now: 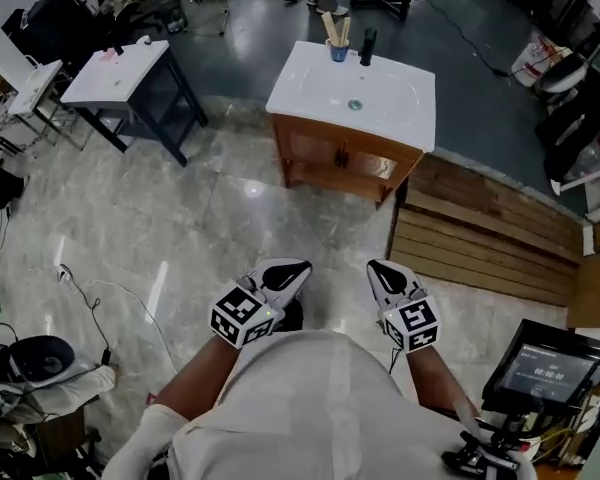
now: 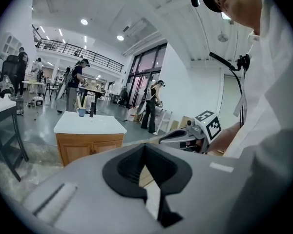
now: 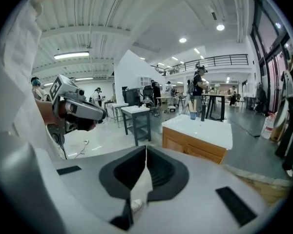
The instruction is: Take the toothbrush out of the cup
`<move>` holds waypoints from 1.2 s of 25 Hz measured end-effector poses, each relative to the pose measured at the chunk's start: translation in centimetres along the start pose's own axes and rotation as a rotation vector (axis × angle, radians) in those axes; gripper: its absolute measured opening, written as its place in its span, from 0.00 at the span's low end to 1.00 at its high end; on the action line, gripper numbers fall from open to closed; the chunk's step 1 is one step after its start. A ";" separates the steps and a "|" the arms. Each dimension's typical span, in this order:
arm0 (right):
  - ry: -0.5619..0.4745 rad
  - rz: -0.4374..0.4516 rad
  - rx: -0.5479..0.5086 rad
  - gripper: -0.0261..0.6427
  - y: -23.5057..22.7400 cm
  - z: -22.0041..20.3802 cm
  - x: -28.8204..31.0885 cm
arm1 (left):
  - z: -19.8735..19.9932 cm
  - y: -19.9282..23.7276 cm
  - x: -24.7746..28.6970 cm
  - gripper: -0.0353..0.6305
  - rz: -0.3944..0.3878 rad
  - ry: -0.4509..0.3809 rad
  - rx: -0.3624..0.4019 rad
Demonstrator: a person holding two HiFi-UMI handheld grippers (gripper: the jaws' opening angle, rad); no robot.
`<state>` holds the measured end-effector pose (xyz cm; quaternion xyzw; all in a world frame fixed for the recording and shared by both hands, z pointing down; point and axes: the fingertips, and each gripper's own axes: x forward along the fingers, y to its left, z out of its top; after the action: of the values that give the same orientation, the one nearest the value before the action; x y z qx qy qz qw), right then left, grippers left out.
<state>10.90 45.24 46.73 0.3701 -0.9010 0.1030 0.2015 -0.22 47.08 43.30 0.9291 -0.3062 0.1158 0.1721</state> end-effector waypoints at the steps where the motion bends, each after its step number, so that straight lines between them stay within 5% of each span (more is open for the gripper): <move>1: -0.002 -0.009 -0.001 0.05 -0.7 1.0 1.4 | 0.9 1.7 0.3 0.06 -0.002 -0.008 0.003; 7: -0.021 -0.072 -0.013 0.05 -4.9 7.5 8.8 | 4.9 10.4 1.7 0.06 -0.034 -0.034 0.013; 10: -0.039 -0.111 0.000 0.16 -6.5 9.5 11.8 | 5.7 13.8 2.1 0.06 -0.052 -0.025 0.034; 20: -0.025 -0.134 0.016 0.16 -13.5 12.8 18.7 | 8.1 21.7 6.7 0.06 -0.046 -0.025 -0.009; 30: -0.085 -0.044 -0.033 0.19 -27.0 19.0 28.5 | 15.0 30.4 14.6 0.06 0.082 -0.041 -0.023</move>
<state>6.19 1.98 43.22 0.3903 -0.9020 0.0678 0.1715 -5.62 10.61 41.80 0.9160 -0.3487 0.1003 0.1714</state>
